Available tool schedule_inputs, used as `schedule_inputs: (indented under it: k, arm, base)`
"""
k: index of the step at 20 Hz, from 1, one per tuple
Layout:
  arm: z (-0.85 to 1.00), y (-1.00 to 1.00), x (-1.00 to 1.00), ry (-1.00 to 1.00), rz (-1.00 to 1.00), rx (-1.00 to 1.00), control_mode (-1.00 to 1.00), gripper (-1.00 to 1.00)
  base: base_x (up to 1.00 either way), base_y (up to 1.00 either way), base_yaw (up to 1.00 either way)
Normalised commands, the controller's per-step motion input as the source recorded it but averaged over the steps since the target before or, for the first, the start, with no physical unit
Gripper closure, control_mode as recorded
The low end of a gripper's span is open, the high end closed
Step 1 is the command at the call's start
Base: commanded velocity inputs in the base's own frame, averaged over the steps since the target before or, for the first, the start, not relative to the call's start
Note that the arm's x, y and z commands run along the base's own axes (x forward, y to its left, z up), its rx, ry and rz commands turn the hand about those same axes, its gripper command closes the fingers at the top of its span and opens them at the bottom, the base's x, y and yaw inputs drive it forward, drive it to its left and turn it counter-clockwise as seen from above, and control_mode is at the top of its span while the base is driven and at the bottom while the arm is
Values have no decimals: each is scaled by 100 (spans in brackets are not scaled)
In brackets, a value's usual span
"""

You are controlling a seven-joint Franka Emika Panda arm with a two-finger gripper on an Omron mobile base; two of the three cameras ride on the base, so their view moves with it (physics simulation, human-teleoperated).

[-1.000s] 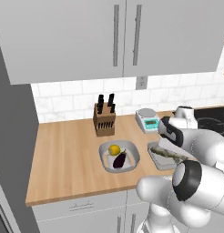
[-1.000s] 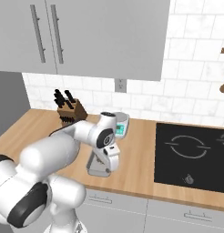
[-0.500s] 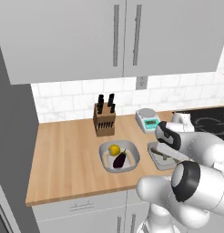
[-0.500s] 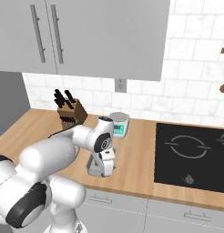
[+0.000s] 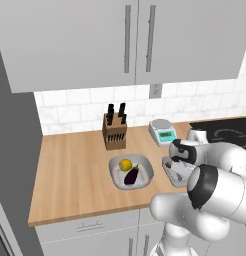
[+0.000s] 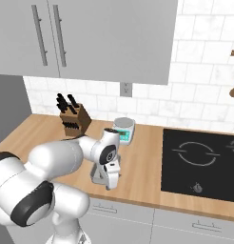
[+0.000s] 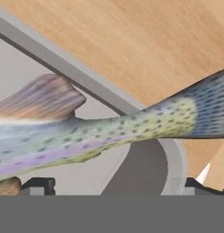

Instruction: Take the meat container that has the fish and place it on the second highest rack of the freezer. Then take the vegetable container that has the lemon and eggplant and place it on the highest rack of the freezer.

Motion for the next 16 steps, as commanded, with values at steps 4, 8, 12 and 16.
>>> schedule_inputs:
  k: [4, 8, 12, 16]
  arm:
    - [-17, 0, 2, -2, 0, 0, -100, -100]
    - [-27, 0, 2, -4, 0, 0, -100, -100]
    - [-17, 0, 1, -4, 0, 0, -100, -100]
    - [0, 0, 0, 0, 0, 0, -100, -100]
  base:
    - [0, 0, 0]
    - [0, 0, 0]
    - [0, 0, 0]
    - [0, 0, 0]
